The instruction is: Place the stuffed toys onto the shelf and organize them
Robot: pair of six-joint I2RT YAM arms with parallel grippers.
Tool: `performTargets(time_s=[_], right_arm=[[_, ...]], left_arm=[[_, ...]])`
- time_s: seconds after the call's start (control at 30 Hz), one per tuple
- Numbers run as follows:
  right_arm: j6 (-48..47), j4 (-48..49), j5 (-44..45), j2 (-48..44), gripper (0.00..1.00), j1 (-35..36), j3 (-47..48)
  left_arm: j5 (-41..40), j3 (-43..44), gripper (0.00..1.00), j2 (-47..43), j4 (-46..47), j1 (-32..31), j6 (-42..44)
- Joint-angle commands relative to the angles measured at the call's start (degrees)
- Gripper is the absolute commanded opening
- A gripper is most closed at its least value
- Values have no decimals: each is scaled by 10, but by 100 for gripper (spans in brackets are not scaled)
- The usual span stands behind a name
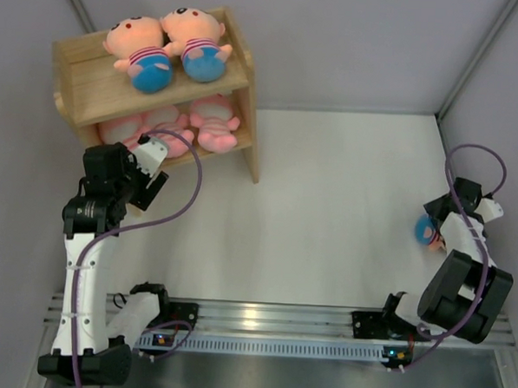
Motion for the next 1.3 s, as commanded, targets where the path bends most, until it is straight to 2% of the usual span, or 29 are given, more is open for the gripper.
performTargets(time_s=[0.0, 0.1, 0.13, 0.2, 0.23, 0.3, 0.33, 0.4, 0.43, 0.47, 0.6, 0.63, 0.7, 0.73, 0.8, 0.83, 0.87, 0.93, 1.07, 1.13, 1.27], right_arm=[[-14, 67, -39, 21, 97, -8, -18], [-42, 108, -83, 27, 79, -8, -38], [-49, 117, -98, 29, 67, -8, -42], [-64, 133, -148, 31, 58, -6, -46], [-70, 139, -160, 36, 48, -2, -45], [-82, 139, -181, 41, 37, 6, -35], [-86, 139, -188, 43, 26, 15, -33], [-93, 139, -198, 39, 15, 26, -30], [-95, 136, -218, 28, 4, 45, -28], [-98, 126, -227, 21, 0, 57, -23], [-121, 80, -188, -37, 0, 180, 13], [-122, 70, -188, -58, 0, 241, 23], [-118, 47, -195, -80, 0, 311, 60], [-113, 37, -196, -82, 0, 370, 95], [-102, 9, -190, -82, 0, 432, 136], [-98, 1, -169, -77, 0, 500, 158], [-93, -4, -164, -72, 0, 533, 198], [-57, -1, -187, -47, 0, 611, 230], [17, 28, -198, 2, 0, 698, 290], [15, 36, -189, 39, 0, 754, 329], [26, 88, -258, 92, 0, 800, 367]], left_arm=[[44, 15, 83, -11, -25, 2, -26], [69, 22, 83, -12, -40, 2, -30], [76, 24, 83, -13, -46, 2, -33], [94, 30, 83, -14, -56, 1, -33], [102, 32, 83, -15, -72, 1, -33], [125, 36, 82, -21, -87, 2, -29], [131, 36, 82, -25, -99, 1, -26], [149, 37, 82, -33, -114, 1, -18], [154, 38, 82, -34, -120, 2, -14], [158, 38, 82, -36, -134, 1, -7], [195, 42, 82, -45, -161, 1, 4], [206, 44, 82, -48, -168, 2, 9], [248, 49, 82, -50, -192, 1, 24], [263, 51, 83, -54, -197, 1, 32], [284, 51, 87, -56, -208, 1, 38], [307, 51, 87, -57, -209, 1, 38], [317, 45, 89, -60, -208, 1, 38], [351, 38, 91, -64, -208, 1, 39], [409, 28, 95, -81, -209, 0, 38], [428, 26, 95, -87, -209, 0, 38], [446, 8, 96, -98, -207, 0, 45]])
